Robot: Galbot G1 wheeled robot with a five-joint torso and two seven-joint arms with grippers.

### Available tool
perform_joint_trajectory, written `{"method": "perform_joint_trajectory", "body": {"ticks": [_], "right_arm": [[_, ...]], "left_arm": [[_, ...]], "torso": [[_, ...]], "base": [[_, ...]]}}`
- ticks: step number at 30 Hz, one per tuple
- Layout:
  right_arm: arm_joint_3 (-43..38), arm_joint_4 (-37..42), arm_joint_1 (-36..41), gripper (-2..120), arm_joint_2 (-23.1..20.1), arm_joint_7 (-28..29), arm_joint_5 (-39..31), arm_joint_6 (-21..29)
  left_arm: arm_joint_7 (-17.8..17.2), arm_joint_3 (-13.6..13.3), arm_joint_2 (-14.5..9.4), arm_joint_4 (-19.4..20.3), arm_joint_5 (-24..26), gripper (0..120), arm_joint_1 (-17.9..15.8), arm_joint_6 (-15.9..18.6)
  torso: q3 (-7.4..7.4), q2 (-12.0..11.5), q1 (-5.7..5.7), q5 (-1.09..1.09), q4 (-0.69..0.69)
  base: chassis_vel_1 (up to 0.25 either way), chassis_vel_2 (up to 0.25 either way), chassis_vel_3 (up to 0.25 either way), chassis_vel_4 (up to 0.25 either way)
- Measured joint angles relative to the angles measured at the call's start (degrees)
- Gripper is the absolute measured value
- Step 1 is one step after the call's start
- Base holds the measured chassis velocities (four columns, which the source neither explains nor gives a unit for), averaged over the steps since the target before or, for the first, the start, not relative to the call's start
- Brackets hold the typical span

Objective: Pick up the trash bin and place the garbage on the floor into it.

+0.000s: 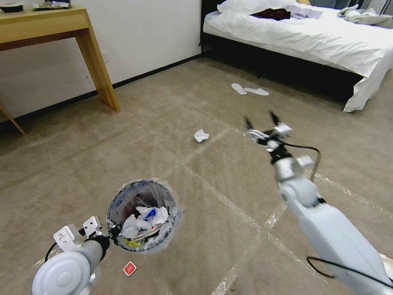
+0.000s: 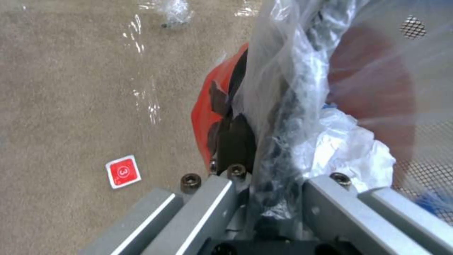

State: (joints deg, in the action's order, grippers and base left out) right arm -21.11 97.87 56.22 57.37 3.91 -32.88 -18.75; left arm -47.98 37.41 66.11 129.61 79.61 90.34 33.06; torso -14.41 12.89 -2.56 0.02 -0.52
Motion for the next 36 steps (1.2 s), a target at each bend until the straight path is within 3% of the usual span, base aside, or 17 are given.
{"method": "perform_joint_trajectory", "body": {"ticks": [5, 13, 20, 22, 27, 36], "right_arm": [[-6.92, 2.94, 7.61, 100, 2.62, 0.32, 5.16, -0.73], [-14.86, 7.21, 21.43, 100, 10.6, -1.45, 10.63, -5.22], [-16.77, 8.7, 25.08, 100, 13.83, -1.62, 12.66, -7.13], [-18.64, 9.57, 27.3, 100, 17.18, -2.97, 13.59, -8.5], [-20.0, 9.67, 29.63, 100, 20.23, -5.1, 16.01, -11.48], [-19.37, 8.1, 30.36, 100, 20.83, -5.53, 19.25, -15.52]], "left_arm": [[-0.82, 0.52, 0.44, 0.82, 0.94, 0, -0.01, 0.42], [-1.39, 1.98, 0.55, 1.26, 1.49, 0, 0.51, 0.56], [-1.52, 3.1, 0.86, 1.7, 1.58, 0, 0.93, 0.66], [-1.56, 4.34, 1.08, 2.19, 1.6, 0, 1.61, 0.7], [-1.54, 5.46, 1.54, 3.3, 1.7, 0, 2.73, 0.79], [-1.12, 5.84, 2.15, 4.04, 1.05, 0, 3.7, 0.94]], "torso": [[0.0, 0.0, 0.0, -0.02, 0.02], [0.0, 0.0, 0.0, -0.02, 0.01], [0.0, 0.0, 0.0, -0.02, 0.0], [0.0, 0.0, 0.0, -0.02, 0.01], [0.0, 0.0, 0.0, -0.01, 0.01], [0.0, 0.0, 0.0, -0.01, 0.01]], "base": [[0.0, 0.0, 0.0, 0.0], [0.0, 0.0, 0.0, 0.0], [0.0, 0.0, 0.0, 0.0], [0.0, 0.0, 0.0, 0.0], [0.0, 0.0, 0.0, 0.0], [0.0, 0.0, 0.0, 0.0]]}}
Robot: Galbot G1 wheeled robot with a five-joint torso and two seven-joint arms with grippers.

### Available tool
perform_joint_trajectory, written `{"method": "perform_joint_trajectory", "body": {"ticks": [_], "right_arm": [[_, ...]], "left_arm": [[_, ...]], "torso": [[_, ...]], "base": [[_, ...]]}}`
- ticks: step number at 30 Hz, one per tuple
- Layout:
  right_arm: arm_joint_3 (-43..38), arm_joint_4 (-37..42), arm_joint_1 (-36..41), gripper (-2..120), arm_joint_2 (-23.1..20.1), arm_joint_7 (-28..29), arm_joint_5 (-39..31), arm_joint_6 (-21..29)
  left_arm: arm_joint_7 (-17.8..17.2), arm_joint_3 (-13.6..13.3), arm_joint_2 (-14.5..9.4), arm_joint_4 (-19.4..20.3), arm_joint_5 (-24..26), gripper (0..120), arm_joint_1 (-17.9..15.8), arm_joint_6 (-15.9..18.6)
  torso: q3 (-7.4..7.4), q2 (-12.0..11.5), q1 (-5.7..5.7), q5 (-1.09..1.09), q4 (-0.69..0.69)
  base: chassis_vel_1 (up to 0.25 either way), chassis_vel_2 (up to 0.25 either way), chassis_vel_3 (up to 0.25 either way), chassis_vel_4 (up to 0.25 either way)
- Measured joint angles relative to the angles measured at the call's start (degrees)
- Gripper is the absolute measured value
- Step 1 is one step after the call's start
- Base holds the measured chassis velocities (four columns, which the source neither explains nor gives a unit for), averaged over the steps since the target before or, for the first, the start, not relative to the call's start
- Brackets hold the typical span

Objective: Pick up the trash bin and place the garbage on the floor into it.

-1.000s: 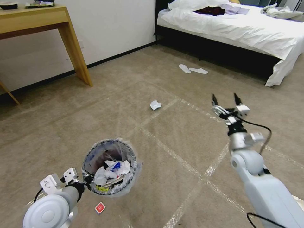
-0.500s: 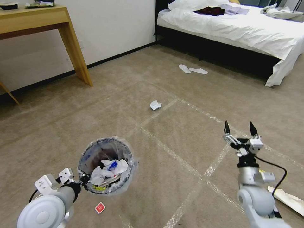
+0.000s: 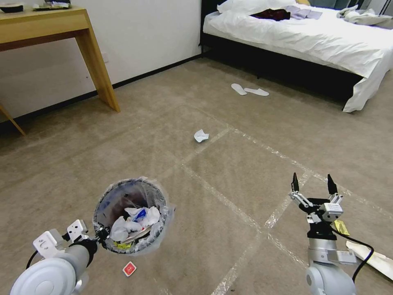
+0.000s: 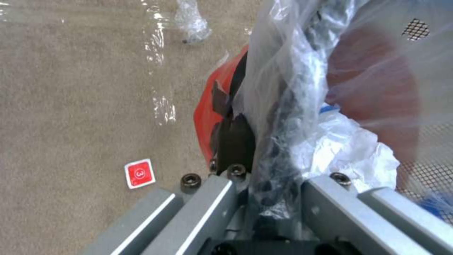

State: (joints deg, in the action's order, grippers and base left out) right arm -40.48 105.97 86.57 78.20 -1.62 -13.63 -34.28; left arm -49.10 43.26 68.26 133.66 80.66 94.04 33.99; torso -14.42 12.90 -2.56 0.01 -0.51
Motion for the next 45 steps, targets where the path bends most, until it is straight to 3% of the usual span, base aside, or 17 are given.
{"method": "perform_joint_trajectory", "body": {"ticks": [23, 45], "right_arm": [[1.22, -2.2, -1.19, 100, 0.31, -0.59, 1.64, -0.81], [1.58, -3.66, -1.61, 100, 0.43, -1.9, 2.97, -1.66]], "left_arm": [[0.83, -1.36, 2.12, 0.1, -2.43, 0, 0.42, 0.28], [1.3, -1.89, 2.93, 0.18, -3.25, 0, 0.49, 0.31]], "torso": [[0.0, -0.01, 0.0, 0.01, 0.0], [0.0, -0.01, 0.0, 0.01, 0.0]], "base": [[-0.006, 0.005, 0.003, -0.006], [-0.103, 0.097, 0.104, -0.099]]}}
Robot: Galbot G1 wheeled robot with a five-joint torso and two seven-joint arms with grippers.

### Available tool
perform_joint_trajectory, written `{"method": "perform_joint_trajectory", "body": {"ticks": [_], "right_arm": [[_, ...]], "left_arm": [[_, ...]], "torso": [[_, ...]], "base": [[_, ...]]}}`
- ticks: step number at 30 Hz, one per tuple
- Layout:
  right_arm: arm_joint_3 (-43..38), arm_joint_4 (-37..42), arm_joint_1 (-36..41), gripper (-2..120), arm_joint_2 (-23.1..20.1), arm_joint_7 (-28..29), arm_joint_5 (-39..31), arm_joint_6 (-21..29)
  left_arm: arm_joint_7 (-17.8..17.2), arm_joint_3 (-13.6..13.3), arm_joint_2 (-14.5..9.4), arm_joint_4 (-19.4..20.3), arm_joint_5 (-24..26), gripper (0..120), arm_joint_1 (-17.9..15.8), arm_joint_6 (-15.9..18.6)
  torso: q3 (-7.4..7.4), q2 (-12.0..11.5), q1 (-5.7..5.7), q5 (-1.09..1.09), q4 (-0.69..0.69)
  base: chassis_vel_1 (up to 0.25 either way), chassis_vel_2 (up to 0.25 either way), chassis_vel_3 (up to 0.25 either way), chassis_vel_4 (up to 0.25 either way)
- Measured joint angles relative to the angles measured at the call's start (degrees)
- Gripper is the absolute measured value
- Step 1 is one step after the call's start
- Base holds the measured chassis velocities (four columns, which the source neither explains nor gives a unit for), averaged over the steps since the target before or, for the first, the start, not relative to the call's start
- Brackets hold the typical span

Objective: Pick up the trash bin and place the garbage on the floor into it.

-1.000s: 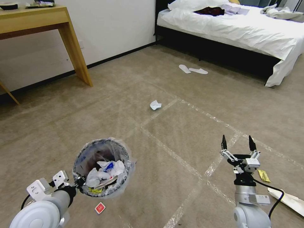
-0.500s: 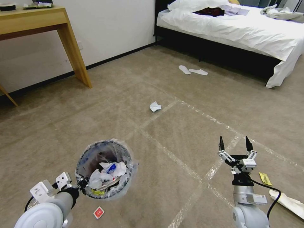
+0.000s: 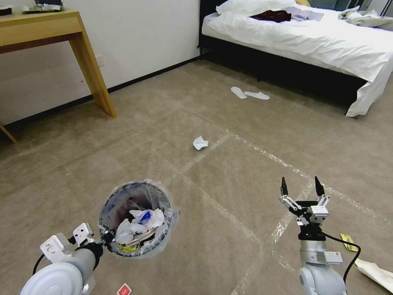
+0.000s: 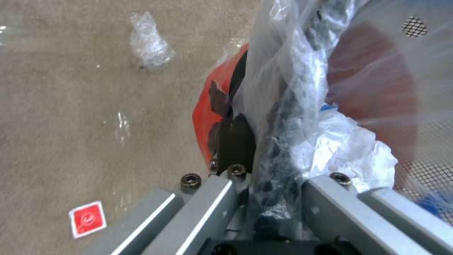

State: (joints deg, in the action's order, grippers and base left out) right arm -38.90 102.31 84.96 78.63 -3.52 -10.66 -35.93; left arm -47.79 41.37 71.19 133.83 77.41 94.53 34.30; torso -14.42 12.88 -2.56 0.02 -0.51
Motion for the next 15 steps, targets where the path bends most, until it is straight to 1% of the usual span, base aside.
{"method": "perform_joint_trajectory", "body": {"ticks": [6, 7, 15], "right_arm": [[-0.02, -0.07, 0.0, 100, 0.09, 0.08, 0.53, -0.05], [-0.02, -0.07, 0.04, 100, 0.11, 0.1, 0.55, -0.12], [-0.02, -0.07, 0.19, 100, 0.12, 0.08, 0.6, -0.36]], "left_arm": [[0.17, -0.29, 0.34, 0.02, -0.49, 0, 0.08, -0.07], [0.2, -0.36, 0.38, 0.02, -0.54, 0, 0.09, -0.09], [0.23, -0.36, 0.36, 0.14, -0.59, 0, 0.15, -0.16]], "torso": [[0.0, 0.0, 0.0, 0.01, 0.0], [0.0, 0.0, 0.0, -0.02, 0.0], [0.01, 0.0, 0.0, 0.01, 0.0]], "base": [[-0.13, 0.124, 0.131, -0.134], [-0.119, 0.113, 0.121, -0.13], [-0.121, 0.123, 0.12, -0.114]]}}
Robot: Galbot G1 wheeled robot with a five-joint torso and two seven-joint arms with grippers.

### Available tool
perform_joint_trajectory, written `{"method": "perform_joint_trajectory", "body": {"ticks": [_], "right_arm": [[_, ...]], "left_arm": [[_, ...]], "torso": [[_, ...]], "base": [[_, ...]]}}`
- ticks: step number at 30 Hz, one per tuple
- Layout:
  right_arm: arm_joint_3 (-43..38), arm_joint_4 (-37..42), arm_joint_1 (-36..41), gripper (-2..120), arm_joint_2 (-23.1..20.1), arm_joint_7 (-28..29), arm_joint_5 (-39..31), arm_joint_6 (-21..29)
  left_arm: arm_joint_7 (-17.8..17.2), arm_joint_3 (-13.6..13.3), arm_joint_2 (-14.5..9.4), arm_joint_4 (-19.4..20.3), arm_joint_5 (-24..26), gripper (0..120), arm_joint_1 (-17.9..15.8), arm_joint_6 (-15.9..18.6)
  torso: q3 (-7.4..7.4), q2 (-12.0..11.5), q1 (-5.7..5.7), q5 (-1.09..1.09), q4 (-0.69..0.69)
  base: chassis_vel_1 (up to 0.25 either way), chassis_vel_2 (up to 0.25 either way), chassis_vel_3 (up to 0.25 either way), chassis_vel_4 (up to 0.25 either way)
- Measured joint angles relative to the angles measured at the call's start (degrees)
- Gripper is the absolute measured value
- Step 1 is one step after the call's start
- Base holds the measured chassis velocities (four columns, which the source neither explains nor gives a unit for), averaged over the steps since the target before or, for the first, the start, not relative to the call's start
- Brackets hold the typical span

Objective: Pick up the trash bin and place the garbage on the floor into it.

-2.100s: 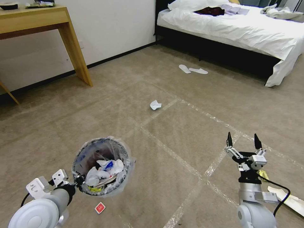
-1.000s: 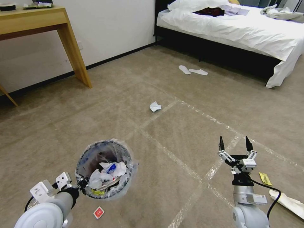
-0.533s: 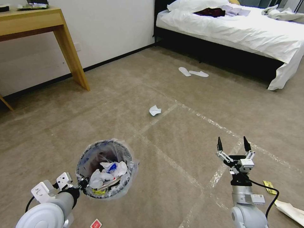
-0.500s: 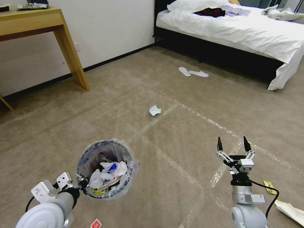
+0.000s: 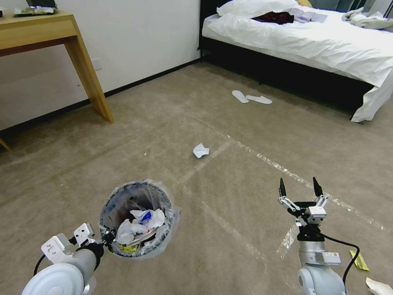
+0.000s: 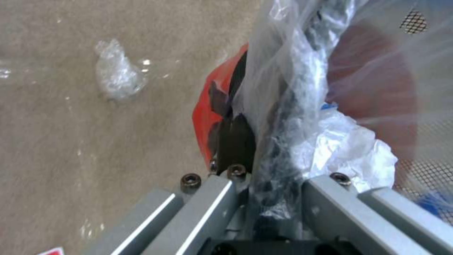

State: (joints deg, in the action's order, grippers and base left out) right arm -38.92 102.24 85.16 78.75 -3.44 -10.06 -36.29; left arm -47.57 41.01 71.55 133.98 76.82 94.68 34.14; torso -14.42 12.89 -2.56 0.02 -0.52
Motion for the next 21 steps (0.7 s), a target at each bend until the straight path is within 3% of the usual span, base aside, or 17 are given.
{"method": "perform_joint_trajectory", "body": {"ticks": [21], "right_arm": [[-0.18, -0.14, 0.26, 100, 0.25, -0.09, 0.74, -0.61]], "left_arm": [[0.05, 0.12, -0.13, 0.27, -0.08, 0, 0.23, -0.29]], "torso": [[0.0, 0.01, 0.0, -0.01, 0.0]], "base": [[-0.167, 0.164, 0.166, -0.17]]}}
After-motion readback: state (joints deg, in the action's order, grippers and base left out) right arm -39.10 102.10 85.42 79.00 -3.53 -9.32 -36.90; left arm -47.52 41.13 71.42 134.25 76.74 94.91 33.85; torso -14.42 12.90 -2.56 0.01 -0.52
